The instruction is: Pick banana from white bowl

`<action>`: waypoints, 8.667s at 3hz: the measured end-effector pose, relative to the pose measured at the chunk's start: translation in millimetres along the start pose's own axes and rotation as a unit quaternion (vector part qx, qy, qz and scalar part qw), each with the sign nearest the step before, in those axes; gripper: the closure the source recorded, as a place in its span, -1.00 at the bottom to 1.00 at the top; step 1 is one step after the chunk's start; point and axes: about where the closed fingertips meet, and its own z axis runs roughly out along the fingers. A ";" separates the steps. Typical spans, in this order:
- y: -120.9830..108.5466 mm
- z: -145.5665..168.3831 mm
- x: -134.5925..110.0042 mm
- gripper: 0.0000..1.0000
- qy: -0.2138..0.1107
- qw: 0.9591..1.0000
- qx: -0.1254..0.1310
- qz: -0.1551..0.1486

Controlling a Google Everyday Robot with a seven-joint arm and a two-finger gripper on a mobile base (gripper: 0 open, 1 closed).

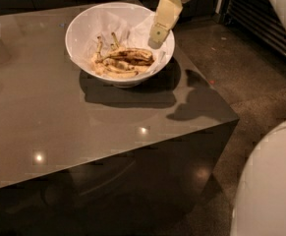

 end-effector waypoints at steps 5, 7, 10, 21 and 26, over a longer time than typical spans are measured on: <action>-22.0 46.6 -67.7 -0.68 -0.002 1.000 -0.014 -0.025; -22.1 62.8 -65.3 -0.60 0.002 0.999 -0.030 -0.020; -20.1 96.0 -59.7 -0.40 0.022 0.998 -0.058 -0.011; -11.4 114.2 -55.0 1.00 0.034 0.997 -0.056 -0.036; 55.6 5.4 -46.7 1.00 -0.018 0.996 0.009 -0.084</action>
Offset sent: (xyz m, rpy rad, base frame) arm 0.0240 0.0492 -0.0043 -0.0244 0.0797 0.0848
